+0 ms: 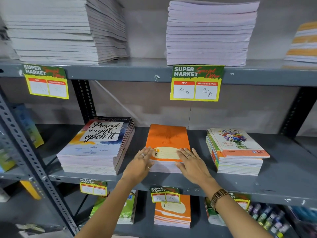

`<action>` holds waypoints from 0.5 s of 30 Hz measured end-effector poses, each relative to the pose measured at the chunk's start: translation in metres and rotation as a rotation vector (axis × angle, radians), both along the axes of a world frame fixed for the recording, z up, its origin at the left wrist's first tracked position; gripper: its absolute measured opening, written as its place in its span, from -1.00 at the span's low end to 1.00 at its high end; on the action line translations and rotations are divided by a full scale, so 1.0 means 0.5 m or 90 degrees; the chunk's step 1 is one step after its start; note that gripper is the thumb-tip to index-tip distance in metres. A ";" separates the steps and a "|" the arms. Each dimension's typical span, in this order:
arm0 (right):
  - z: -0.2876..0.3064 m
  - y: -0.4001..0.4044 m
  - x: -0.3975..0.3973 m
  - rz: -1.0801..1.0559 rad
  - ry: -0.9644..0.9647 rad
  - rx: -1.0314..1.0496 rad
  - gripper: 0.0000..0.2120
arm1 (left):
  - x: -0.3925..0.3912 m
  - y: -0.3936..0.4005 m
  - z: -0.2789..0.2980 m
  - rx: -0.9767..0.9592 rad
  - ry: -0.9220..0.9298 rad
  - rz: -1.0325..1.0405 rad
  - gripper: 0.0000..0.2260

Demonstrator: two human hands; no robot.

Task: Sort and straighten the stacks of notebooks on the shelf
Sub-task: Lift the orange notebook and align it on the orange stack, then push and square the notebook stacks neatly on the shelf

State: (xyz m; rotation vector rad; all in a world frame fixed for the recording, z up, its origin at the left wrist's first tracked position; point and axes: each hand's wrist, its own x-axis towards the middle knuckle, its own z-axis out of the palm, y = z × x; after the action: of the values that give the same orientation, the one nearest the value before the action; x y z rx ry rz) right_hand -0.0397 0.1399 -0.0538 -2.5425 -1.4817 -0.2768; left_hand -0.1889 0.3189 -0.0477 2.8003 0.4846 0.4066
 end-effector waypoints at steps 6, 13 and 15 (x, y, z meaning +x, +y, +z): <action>0.036 0.067 -0.061 0.051 0.003 0.062 -0.48 | -0.083 0.075 0.041 0.057 -0.104 0.113 -0.56; 0.067 0.210 -0.169 0.174 -0.011 0.066 -0.48 | -0.202 0.183 0.059 0.000 -0.096 0.206 -0.55; 0.069 0.252 -0.196 0.191 -0.010 0.054 -0.46 | -0.228 0.208 0.056 -0.005 -0.074 0.206 -0.54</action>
State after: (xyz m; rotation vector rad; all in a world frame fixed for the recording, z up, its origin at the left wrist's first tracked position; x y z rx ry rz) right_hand -0.1374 0.2661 -0.0192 -2.2176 -1.7879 -0.3066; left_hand -0.3028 0.4229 -0.0198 2.6726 0.9126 0.6264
